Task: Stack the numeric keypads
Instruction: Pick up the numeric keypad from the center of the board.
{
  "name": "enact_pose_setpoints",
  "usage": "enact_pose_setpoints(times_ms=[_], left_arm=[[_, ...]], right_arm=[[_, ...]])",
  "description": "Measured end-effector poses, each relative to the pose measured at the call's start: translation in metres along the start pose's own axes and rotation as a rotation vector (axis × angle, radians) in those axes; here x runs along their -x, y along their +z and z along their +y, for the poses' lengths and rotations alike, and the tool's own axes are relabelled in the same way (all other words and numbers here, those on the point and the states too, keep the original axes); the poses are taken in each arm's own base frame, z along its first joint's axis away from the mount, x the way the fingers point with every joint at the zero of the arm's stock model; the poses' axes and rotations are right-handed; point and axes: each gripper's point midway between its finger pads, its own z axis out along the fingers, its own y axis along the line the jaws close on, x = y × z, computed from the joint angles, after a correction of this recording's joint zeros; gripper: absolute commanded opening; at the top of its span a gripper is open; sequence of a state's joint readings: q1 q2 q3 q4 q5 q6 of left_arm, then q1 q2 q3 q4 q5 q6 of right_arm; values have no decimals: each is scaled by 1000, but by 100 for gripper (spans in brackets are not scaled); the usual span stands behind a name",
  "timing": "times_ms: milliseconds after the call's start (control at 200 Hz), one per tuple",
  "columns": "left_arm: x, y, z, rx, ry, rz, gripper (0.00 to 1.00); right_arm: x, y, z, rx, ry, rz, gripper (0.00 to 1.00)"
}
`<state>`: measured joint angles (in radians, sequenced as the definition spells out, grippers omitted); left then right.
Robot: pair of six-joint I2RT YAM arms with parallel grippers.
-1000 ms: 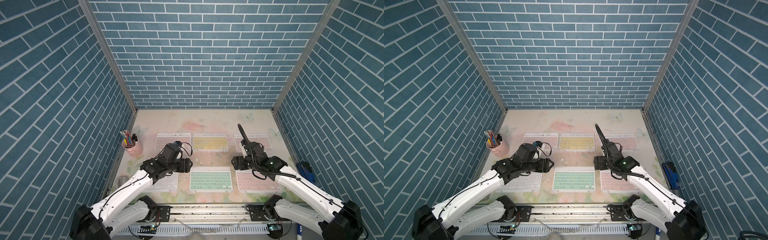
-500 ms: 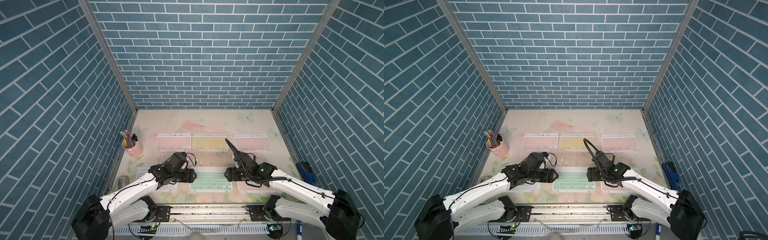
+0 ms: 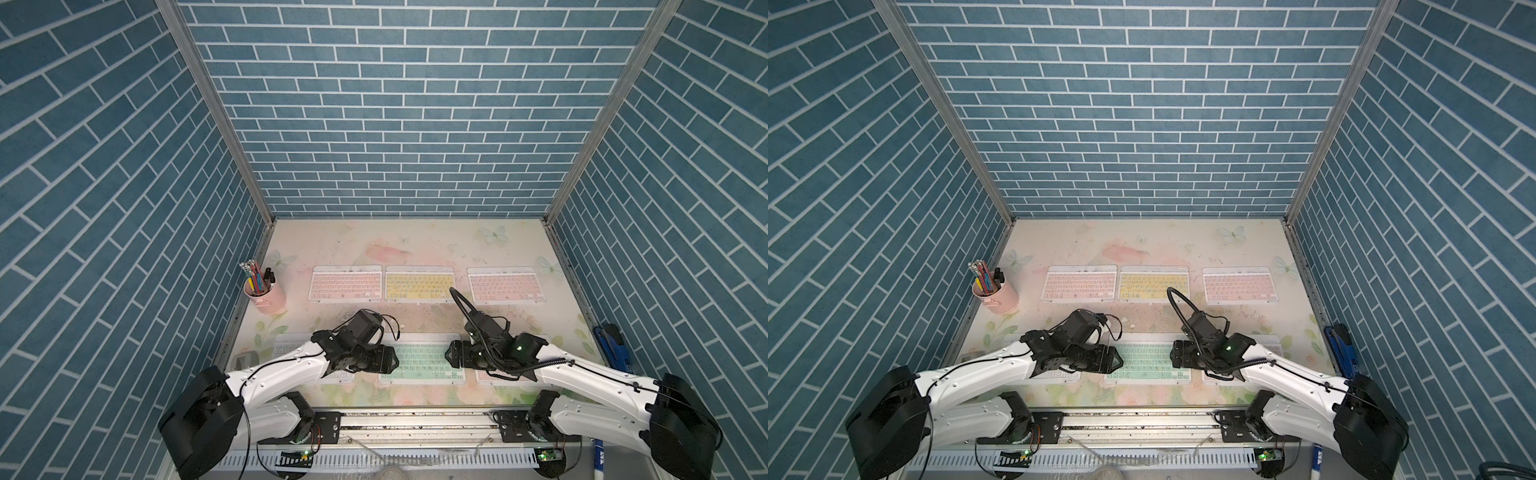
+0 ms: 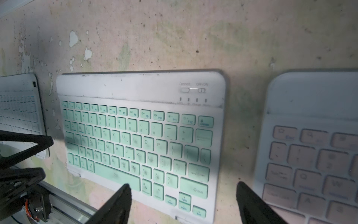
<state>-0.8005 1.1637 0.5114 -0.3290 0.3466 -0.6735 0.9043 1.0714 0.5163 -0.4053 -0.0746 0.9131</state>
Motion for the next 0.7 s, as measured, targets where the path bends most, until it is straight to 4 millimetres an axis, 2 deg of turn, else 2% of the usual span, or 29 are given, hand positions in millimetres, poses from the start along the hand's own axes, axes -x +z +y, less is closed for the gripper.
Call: enact_pose_setpoints(times_ms=[310, 700], left_arm=[[-4, 14, 2, 13, 4, 33, 78], [-3, 15, 3, 32, 27, 40, 78]], right_arm=[[-10, 13, -6, -24, 19, 32, 85], [-11, 18, -6, -16, 37, 27, 86]])
